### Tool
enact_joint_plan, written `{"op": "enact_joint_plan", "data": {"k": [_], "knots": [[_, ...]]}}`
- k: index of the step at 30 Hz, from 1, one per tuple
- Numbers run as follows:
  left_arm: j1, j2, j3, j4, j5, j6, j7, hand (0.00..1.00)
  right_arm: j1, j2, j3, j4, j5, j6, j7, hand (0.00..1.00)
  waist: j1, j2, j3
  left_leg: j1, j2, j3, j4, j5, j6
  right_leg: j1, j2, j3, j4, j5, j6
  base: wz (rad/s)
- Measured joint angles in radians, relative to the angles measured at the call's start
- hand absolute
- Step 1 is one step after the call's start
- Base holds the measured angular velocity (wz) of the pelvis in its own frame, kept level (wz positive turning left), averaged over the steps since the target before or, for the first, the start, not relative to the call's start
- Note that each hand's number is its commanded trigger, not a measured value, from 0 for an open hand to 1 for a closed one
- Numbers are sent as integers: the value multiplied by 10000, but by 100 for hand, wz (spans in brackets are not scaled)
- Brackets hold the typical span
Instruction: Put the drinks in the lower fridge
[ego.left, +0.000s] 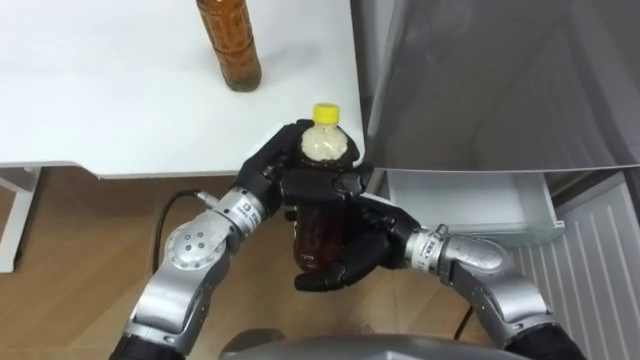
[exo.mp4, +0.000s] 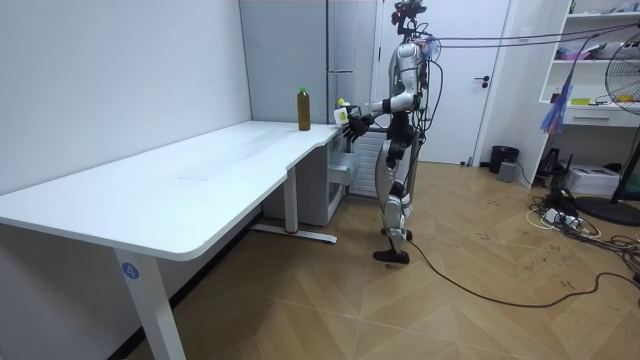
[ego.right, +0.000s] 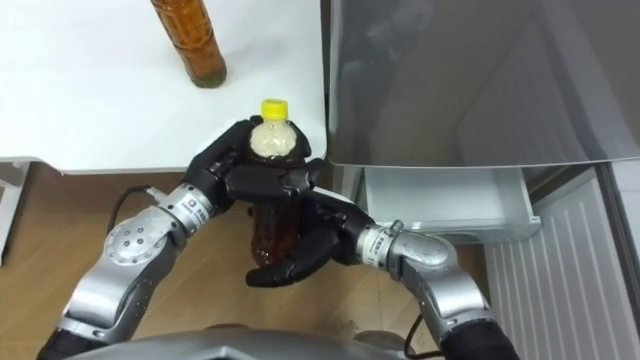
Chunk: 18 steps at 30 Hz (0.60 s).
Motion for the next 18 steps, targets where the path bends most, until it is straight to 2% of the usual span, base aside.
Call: {"op": "enact_joint_plan", "data": {"k": [3, 9, 18], "knots": [[-2, 79, -119, 0, 0, -167, 15, 100, 0, -26, 67, 0, 202, 0, -75, 100, 63, 0, -3, 0, 0, -1, 0, 0, 0, 1, 0, -2, -1, 0, 0, 0], [-3, 187, -425, 0, -11, -241, 135, 100, -2, -46, 196, 0, 216, -1, -261, 100, 138, 0, -5, 0, -1, -5, 1, 0, 0, 2, -1, -6, -2, 0, 0, 0], [-2, -19, -442, 0, -336, -348, 386, 100, -5, -17, 338, -4, 668, -76, -668, 100, 142, -3, -4, 3, -3, -5, 15, 0, 0, 16, -1, -12, -1, 0, 0, 0]]}}
